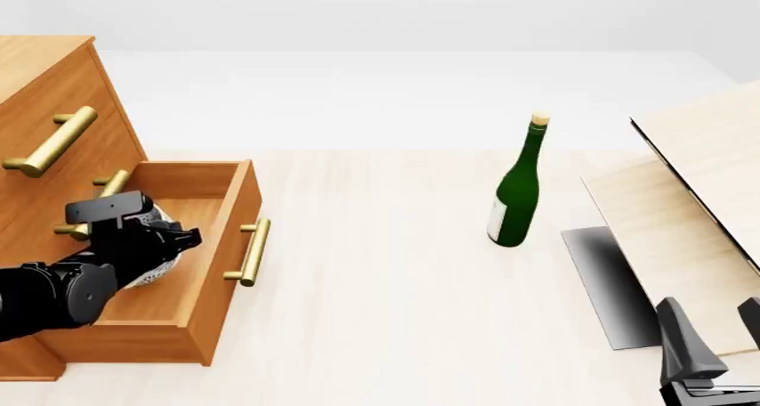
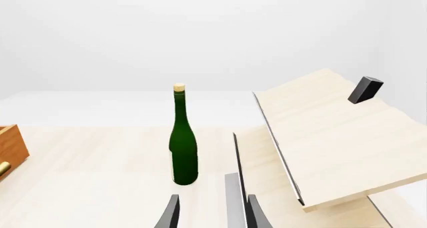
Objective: Put the bowl in the bottom drawer of the cabinet.
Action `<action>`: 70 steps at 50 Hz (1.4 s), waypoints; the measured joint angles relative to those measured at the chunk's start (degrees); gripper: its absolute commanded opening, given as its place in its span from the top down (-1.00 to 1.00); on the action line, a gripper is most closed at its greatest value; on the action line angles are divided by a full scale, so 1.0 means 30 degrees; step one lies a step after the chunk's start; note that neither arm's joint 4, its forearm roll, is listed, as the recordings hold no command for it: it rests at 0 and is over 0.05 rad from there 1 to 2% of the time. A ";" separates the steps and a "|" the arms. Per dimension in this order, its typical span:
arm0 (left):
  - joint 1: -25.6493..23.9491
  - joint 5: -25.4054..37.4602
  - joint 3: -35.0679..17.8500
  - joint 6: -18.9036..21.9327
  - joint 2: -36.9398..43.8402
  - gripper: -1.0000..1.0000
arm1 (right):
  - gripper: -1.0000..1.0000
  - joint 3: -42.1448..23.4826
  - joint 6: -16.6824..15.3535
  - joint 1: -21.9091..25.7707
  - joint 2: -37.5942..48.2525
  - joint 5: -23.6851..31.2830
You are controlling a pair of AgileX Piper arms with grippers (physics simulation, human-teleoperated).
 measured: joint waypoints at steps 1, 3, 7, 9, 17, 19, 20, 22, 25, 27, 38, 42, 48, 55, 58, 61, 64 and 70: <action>0.0017 -0.0050 0.0006 -0.0003 0.0058 1.00 | -1.00 0.0017 -0.0002 -0.0004 0.0008 -0.0028; 0.0068 -0.0139 0.0024 0.0000 0.0151 1.00 | -1.00 0.0048 -0.0004 -0.0012 0.0017 -0.0071; 0.0179 -0.0297 0.0065 0.0033 0.0297 1.00 | -1.00 0.0094 -0.0003 -0.0024 0.0022 -0.0128; 0.0239 -0.0371 0.0090 0.0064 0.0352 1.00 | -1.00 0.0111 0.0000 -0.0029 0.0020 -0.0147; 0.0452 -0.0722 0.0219 0.0138 0.0595 1.00 | -1.00 0.0160 0.0004 -0.0041 0.0011 -0.0193; 0.0483 -0.0797 0.0235 0.0142 0.0665 1.00 | -1.00 0.0167 0.0005 -0.0043 0.0012 -0.0202; 0.0494 -0.0830 0.0236 0.0141 0.0702 1.00 | -1.00 0.0170 0.0006 -0.0044 0.0013 -0.0206; 0.0510 -0.0887 0.0229 0.0140 0.0777 1.00 | -1.00 0.0176 0.0006 -0.0046 0.0015 -0.0215; 0.0526 -0.0976 0.0211 0.0133 0.0900 1.00 | -1.00 0.0182 0.0007 -0.0047 0.0021 -0.0228; 0.0519 -0.1030 0.0194 0.0113 0.0983 1.00 | -1.00 0.0185 0.0008 -0.0048 0.0026 -0.0237; 0.0493 -0.1280 0.0211 -0.0105 0.1128 -1.00 | -1.00 0.0190 0.0011 -0.0053 0.0037 -0.0255; 0.0556 -0.1385 0.0250 -0.0194 0.1069 -1.00 | -1.00 0.0188 0.0012 -0.0054 0.0032 -0.0249; 0.0685 -0.1478 0.0325 -0.0260 0.0921 -1.00 | -1.00 0.0184 0.0013 -0.0055 0.0026 -0.0241; 0.0779 -0.1501 0.0410 -0.0352 0.0711 -1.00 | -1.00 0.0183 0.0014 -0.0057 0.0012 -0.0227; 0.0819 -0.1506 0.0461 -0.0401 0.0607 -1.00 | -1.00 0.0182 0.0015 -0.0058 0.0008 -0.0223; 0.0828 -0.1512 0.0492 -0.0444 0.0529 -1.00 | -1.00 0.0181 0.0015 -0.0058 0.0006 -0.0222; 0.0818 -0.1454 0.0501 -0.0489 0.0375 -1.00 | -1.00 0.0142 0.0016 -0.0059 -0.0002 -0.0173; 0.0713 -0.1169 0.0409 -0.0587 -0.0234 -1.00 | -1.00 0.0058 0.0016 -0.0059 -0.0022 -0.0073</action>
